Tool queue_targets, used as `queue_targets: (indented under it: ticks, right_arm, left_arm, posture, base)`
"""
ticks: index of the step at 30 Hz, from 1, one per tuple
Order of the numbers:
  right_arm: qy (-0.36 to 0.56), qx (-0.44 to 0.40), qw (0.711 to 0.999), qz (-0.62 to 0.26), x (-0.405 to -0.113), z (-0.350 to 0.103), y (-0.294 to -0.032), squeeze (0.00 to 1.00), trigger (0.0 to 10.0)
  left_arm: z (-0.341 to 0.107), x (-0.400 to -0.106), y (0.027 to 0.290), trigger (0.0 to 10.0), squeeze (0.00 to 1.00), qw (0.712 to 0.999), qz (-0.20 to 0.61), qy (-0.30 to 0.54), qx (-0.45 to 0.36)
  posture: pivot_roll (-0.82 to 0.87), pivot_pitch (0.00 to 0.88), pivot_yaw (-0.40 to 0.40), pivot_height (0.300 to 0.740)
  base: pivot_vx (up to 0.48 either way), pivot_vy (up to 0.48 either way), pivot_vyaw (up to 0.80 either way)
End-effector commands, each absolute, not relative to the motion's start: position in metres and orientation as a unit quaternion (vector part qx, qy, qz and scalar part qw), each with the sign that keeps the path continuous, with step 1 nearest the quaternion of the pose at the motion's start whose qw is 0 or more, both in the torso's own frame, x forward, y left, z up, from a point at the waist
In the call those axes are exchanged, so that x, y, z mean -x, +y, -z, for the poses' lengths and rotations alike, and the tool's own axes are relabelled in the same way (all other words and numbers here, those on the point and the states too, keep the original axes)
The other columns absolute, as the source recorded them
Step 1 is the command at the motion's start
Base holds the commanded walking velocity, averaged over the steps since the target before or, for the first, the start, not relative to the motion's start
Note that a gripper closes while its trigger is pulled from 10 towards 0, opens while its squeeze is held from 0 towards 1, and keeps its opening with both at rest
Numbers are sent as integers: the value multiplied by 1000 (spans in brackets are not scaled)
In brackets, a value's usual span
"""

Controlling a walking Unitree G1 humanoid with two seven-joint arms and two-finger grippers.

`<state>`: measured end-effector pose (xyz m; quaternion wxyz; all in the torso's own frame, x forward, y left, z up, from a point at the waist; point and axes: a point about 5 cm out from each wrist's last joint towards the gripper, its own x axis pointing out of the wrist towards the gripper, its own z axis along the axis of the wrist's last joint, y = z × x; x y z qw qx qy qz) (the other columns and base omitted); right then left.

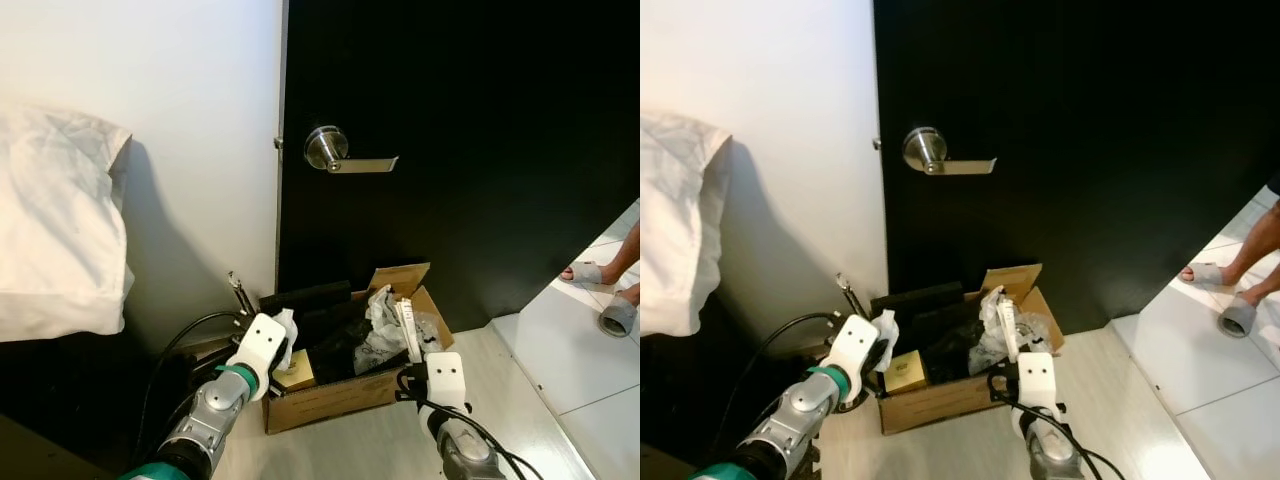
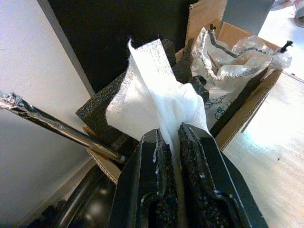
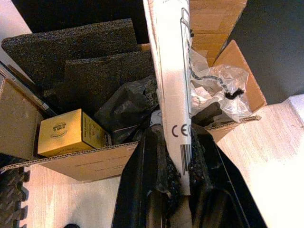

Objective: Clean up the room

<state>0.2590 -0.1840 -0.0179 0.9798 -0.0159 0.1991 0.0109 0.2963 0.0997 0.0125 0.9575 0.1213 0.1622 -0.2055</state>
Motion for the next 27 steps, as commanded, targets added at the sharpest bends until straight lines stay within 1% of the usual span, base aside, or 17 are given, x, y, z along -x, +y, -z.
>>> queue_targets:
  ticks: [1,15,21,22,24,25,27]
  right_arm:
    - [203,14,979,-5,-255,21,-186,0,10000]
    - [204,14,979,-12,-255,21,-182,0,10000]
    - [182,17,983,-3,-259,15,-185,0,10000]
    - [162,22,987,7,-264,8,-190,0,10000]
    - [162,22,987,7,-264,8,-190,0,10000]
    - [129,20,991,33,-277,-9,-206,0,10000]
    - [129,20,991,33,-277,-9,-206,0,10000]
  left_arm:
    - [-9,-291,98,10000,0,955,213,165,-123]
    - [-6,-288,99,10000,0,955,213,165,-125]
    - [-13,-292,98,10000,0,960,210,147,-113]
    - [-21,-297,96,10000,0,964,208,129,-108]
    - [-21,-297,96,10000,0,964,208,129,-108]
    - [-47,-317,88,10000,0,967,207,81,-126]
    - [-47,-317,88,10000,0,967,207,81,-126]
  posture:
    - [-59,0,-6,740]
    - [-53,6,-2,740]
    - [-54,9,0,740]
    - [-56,15,2,740]
    - [-56,15,2,740]
    - [-59,24,5,740]
    - [-59,24,5,740]
  base:
    - [0,0,0]
    - [0,0,0]
    - [0,0,0]
    - [0,0,0]
    - [0,0,0]
    - [0,0,0]
    - [0,0,0]
